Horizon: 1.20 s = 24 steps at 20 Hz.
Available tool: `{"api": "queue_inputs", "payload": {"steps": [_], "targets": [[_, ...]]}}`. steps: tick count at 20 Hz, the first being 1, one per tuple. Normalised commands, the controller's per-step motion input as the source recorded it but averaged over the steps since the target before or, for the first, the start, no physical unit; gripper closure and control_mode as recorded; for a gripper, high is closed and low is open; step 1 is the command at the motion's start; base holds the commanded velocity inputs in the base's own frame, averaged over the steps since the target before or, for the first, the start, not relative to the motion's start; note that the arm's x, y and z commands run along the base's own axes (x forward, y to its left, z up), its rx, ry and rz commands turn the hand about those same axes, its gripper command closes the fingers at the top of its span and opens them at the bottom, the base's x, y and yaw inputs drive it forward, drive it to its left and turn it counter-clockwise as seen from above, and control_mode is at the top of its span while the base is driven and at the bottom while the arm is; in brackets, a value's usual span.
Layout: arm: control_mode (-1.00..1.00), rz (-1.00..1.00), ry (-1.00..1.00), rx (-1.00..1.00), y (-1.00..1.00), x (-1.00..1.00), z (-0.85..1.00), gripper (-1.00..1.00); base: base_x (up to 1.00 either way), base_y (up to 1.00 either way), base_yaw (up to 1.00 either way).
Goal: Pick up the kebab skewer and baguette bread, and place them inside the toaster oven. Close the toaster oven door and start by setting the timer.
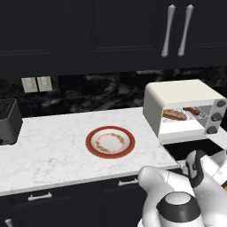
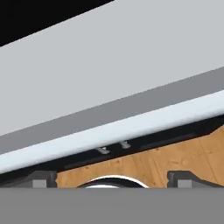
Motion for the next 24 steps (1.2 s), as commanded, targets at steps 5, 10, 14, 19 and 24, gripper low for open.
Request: {"api": "queue_inputs", "payload": {"steps": [5, 10, 14, 19, 24], "targets": [[-1.0, 0.0, 0.0, 0.0, 0.0, 0.36, 0.0, -1.0, 0.0, 0.0, 0.0], [-1.0, 0.0, 0.0, 0.0, 0.0, 0.26, 0.0, -1.0, 0.0, 0.0, 0.0], [-1.0, 0.0, -0.04, 0.0, 0.07, 0.27, 0.02, -1.0, 0.0, 0.0, 0.0], [-1.0, 0.0, -0.03, 0.0, 0.13, 0.53, 0.01, -1.0, 0.0, 0.0, 0.0], [-1.0, 0.0, -0.08, 0.0, 0.19, 0.63, 0.14, -1.0, 0.0, 0.0, 0.0]]}}
